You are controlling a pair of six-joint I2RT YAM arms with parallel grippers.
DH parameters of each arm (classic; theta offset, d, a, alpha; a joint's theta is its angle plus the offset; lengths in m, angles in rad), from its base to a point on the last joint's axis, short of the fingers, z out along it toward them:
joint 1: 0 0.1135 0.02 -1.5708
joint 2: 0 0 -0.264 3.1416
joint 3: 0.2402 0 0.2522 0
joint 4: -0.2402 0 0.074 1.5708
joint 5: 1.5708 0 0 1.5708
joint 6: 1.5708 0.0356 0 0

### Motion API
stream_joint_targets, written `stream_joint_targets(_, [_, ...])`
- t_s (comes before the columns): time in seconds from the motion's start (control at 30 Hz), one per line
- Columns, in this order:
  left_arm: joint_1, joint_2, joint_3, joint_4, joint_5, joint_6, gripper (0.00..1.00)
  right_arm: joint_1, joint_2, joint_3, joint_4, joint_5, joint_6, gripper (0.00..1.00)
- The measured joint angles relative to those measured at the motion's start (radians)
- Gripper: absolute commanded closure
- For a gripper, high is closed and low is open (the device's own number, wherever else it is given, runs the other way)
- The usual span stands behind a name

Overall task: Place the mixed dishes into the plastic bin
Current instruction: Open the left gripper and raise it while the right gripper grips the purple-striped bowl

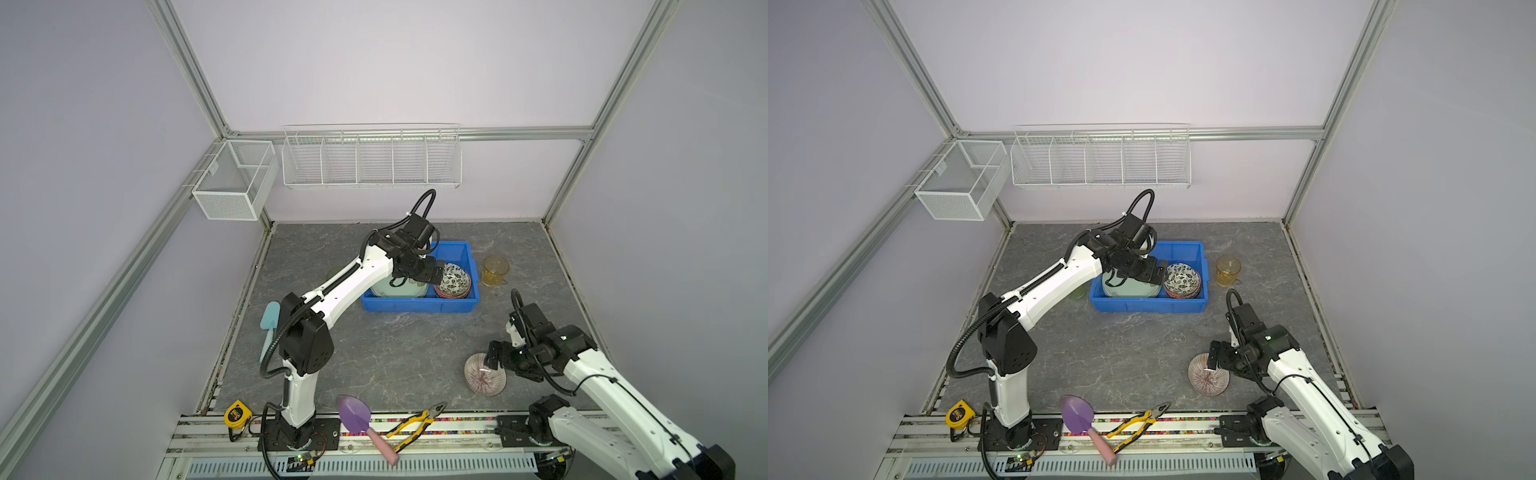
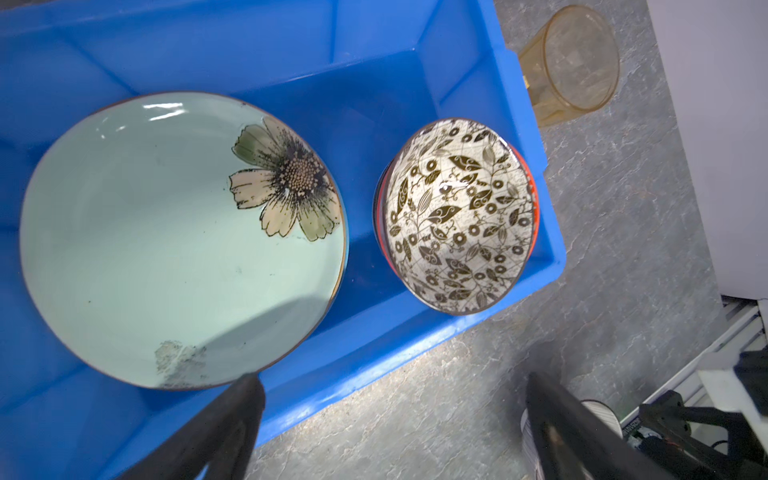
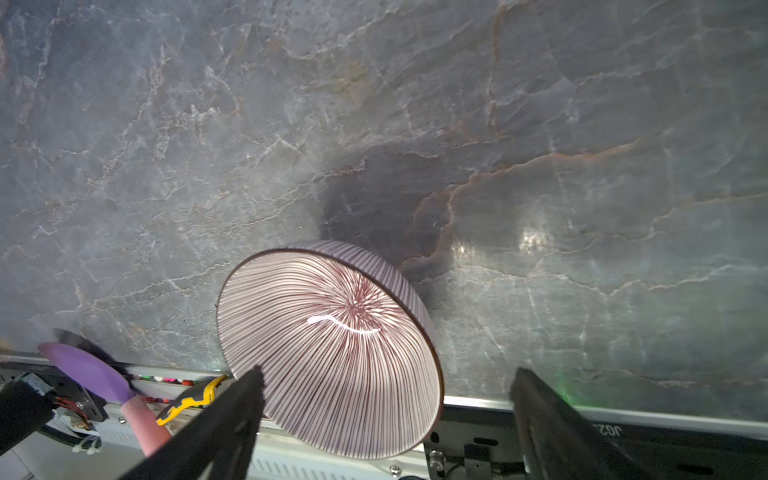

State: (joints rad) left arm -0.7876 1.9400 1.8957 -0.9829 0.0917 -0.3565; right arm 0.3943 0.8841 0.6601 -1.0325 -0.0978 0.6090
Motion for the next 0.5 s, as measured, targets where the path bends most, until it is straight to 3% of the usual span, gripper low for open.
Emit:
stream_joint_targets(0.23, [0.003,-0.022,-0.037,-0.001,-0.018,0.003,0.02,0.0,0.0,-0.052,0.049,-0.005,0.027,0.38])
stream_joint_targets(0.5, [0.003,-0.022,-0.037,-0.001,-0.024,0.018,0.02,0.0,-0.019,-0.101,0.064,-0.004,0.049,0.54])
